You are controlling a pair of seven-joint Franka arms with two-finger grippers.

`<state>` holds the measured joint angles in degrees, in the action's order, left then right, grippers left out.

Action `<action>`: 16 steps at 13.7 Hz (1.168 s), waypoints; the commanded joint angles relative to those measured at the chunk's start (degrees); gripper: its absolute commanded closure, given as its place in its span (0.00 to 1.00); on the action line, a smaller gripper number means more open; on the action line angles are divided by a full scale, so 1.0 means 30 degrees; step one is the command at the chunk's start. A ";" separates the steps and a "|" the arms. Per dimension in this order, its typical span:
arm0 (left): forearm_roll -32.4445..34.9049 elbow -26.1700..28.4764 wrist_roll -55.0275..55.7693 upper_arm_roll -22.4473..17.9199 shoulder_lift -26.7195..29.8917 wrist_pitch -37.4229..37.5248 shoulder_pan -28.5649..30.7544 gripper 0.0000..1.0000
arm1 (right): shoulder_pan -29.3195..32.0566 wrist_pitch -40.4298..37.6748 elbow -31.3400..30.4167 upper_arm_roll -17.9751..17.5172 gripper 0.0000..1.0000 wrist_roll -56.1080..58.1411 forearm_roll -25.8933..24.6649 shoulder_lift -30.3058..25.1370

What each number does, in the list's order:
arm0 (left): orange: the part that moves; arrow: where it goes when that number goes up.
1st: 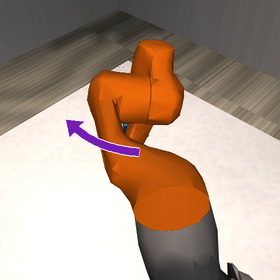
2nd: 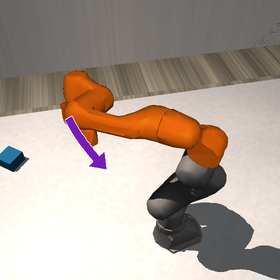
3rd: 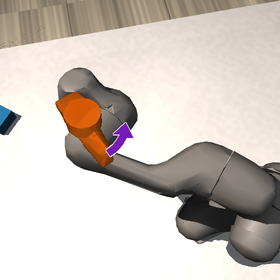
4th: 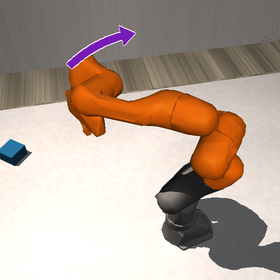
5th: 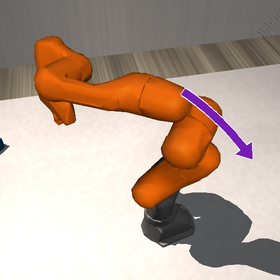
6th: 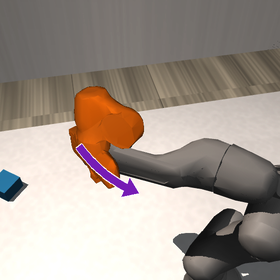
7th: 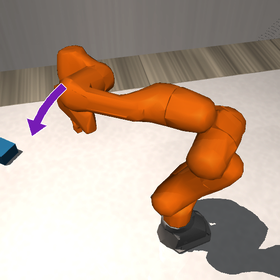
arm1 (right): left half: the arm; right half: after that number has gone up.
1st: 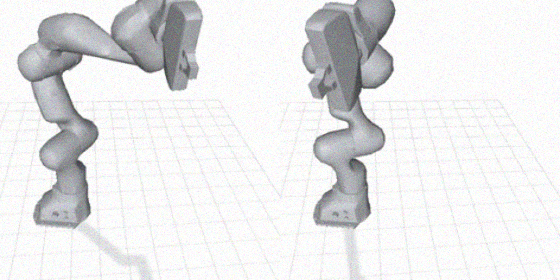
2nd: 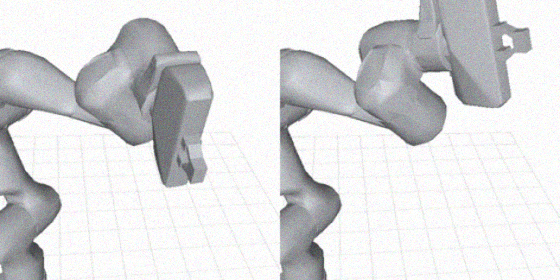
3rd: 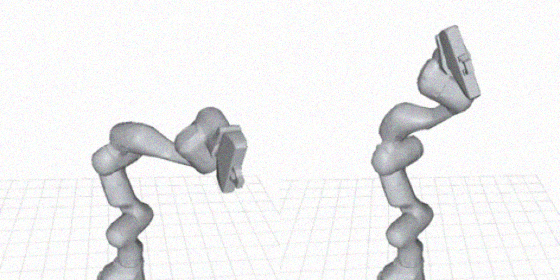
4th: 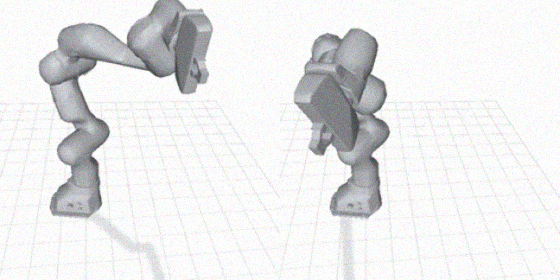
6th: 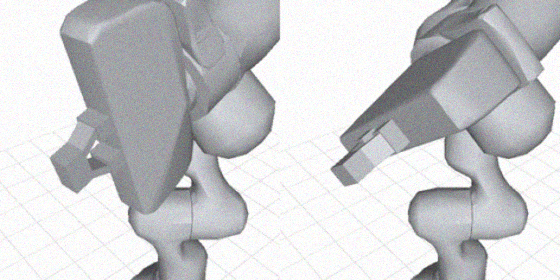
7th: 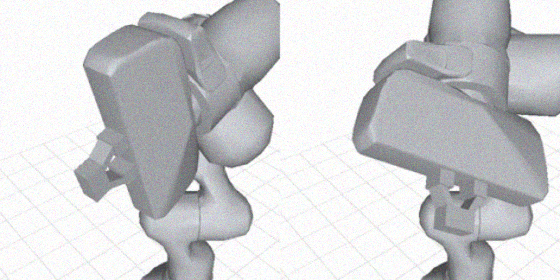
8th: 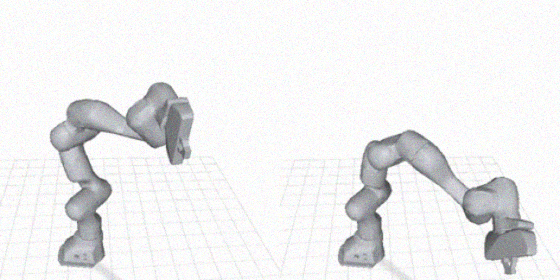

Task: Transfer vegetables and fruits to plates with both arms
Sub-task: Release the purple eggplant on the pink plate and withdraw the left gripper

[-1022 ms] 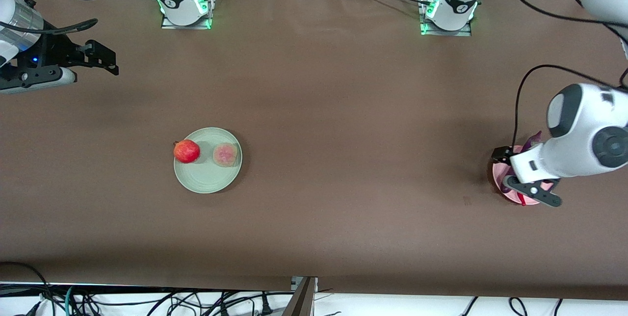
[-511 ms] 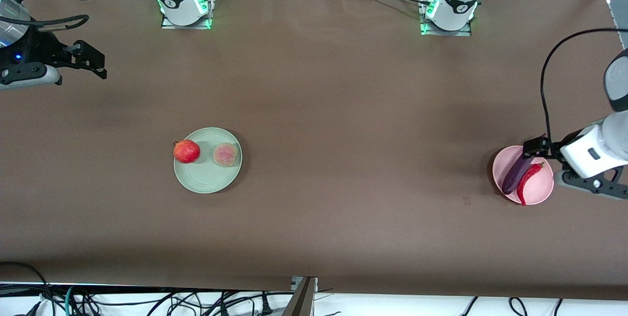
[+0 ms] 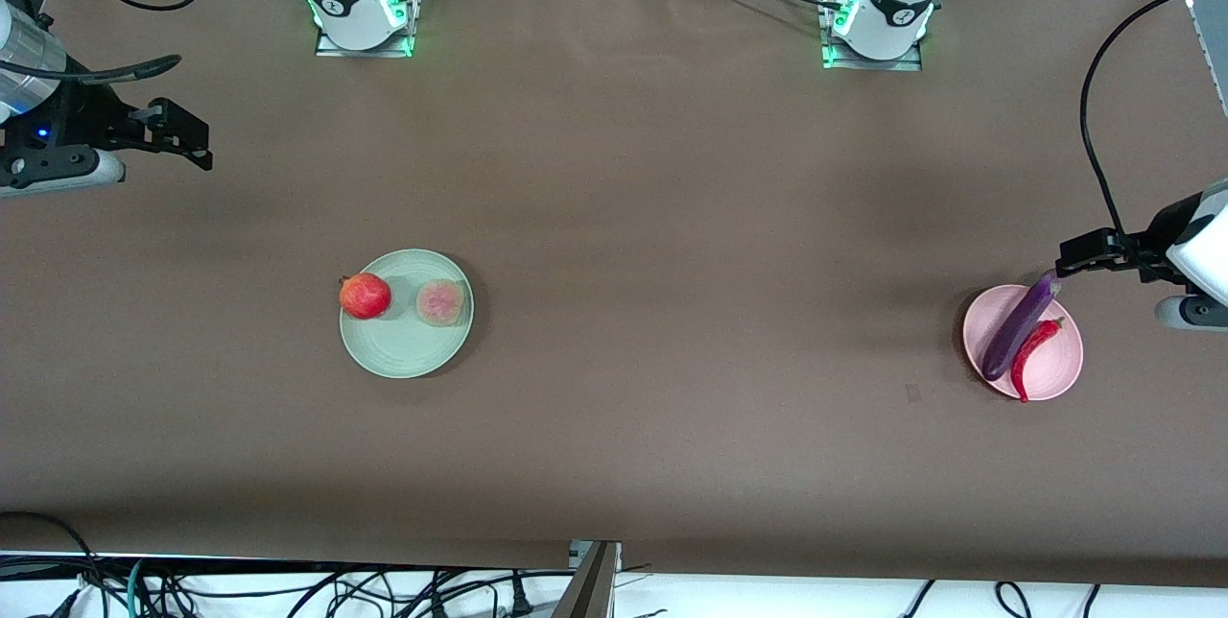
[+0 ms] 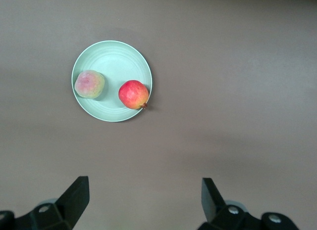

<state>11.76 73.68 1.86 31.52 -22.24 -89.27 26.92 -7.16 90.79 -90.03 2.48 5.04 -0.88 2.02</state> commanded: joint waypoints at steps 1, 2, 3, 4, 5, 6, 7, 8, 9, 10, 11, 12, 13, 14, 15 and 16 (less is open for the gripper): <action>-0.0376 -0.0508 0.0260 0.0100 0.0614 0.0313 0.0050 0.00 | 0.0071 -0.0321 0.0478 -0.0123 0.00 -0.0186 -0.0263 0.0117; -0.0463 -0.0451 0.0231 -0.0045 0.1197 0.0545 0.0050 0.00 | 0.0071 -0.0321 0.0478 -0.0151 0.00 -0.0186 -0.0292 0.0117; -0.0377 -0.0334 -0.0088 -0.0046 0.1609 0.1330 0.0021 0.00 | 0.0071 -0.0350 0.0478 -0.0152 0.00 -0.0186 -0.0292 0.0117; -0.0318 -0.0014 -0.0817 -0.0075 0.2222 0.1715 -0.0067 0.00 | 0.0071 -0.0321 0.0478 -0.0152 0.00 -0.0186 -0.0292 0.0117; -0.0317 0.0889 -0.1346 -0.0163 0.3070 0.1690 -0.0242 0.00 | 0.0042 -0.0350 0.0478 -0.0152 0.00 -0.0186 -0.0292 0.0117; -0.0578 0.1710 -0.1409 -0.0976 0.3716 0.1429 -0.0939 0.00 | 0.0042 -0.0379 0.0478 -0.0152 0.00 -0.0186 -0.0292 0.0117; -0.1132 0.2733 -0.1410 -0.3681 0.4622 0.0643 -0.3006 0.00 | 0.0042 -0.0380 0.0478 -0.0152 0.00 -0.0186 -0.0263 0.0117; -0.2443 0.4396 -0.1410 -0.6783 0.5791 -0.0931 -0.5724 0.00 | 0.0042 -0.0380 0.0449 -0.0152 0.00 -0.0186 -0.0263 0.0117; -0.3761 0.6037 -0.1410 -0.8757 0.6847 -0.2397 -0.7317 0.00 | 0.0042 -0.0380 0.0449 -0.0152 0.00 -0.0186 -0.0263 0.0117; -0.4093 0.7591 -0.1439 -0.9386 0.7814 -0.3398 -0.7942 0.00 | 0.0042 -0.0351 0.0478 -0.0152 0.00 -0.0186 -0.0263 0.0117; -0.3980 0.8332 -0.1468 -0.9450 0.8404 -0.3669 -0.8383 0.00 | 0.0042 -0.0379 0.0449 -0.0152 0.00 -0.0186 -0.0263 0.0117; -0.3428 0.8339 -0.1730 -0.9625 0.8410 -0.3410 -0.9026 0.00 | 0.0071 -0.0409 0.0420 -0.0152 0.00 -0.0186 -0.0263 0.0117; -0.3191 0.8310 -0.1819 -0.9771 0.8381 -0.3089 -0.9235 0.00 | 0.0071 -0.0438 0.0419 -0.0152 0.00 -0.0215 -0.0234 0.0117; -0.3188 0.8281 -0.1791 -0.9773 0.8352 -0.2941 -0.9296 0.00 | 0.0100 -0.0467 0.0390 -0.0152 0.00 -0.0244 -0.0234 0.0117; -0.3246 0.8222 -0.1791 -0.9831 0.8236 -0.2968 -0.9528 0.00 | 0.0100 -0.0468 0.0361 -0.0152 0.00 -0.0244 -0.0234 0.0117; -0.3218 0.7932 -0.1849 -1.0267 0.8031 -0.2939 -0.9705 0.00 | 0.0100 -0.0468 0.0361 -0.0152 0.00 -0.0563 -0.0234 0.0117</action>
<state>1.40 96.90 -1.88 3.13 1.40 -97.53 -0.40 -7.16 90.50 -89.93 2.42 4.76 -0.90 2.05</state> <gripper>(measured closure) 0.000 0.000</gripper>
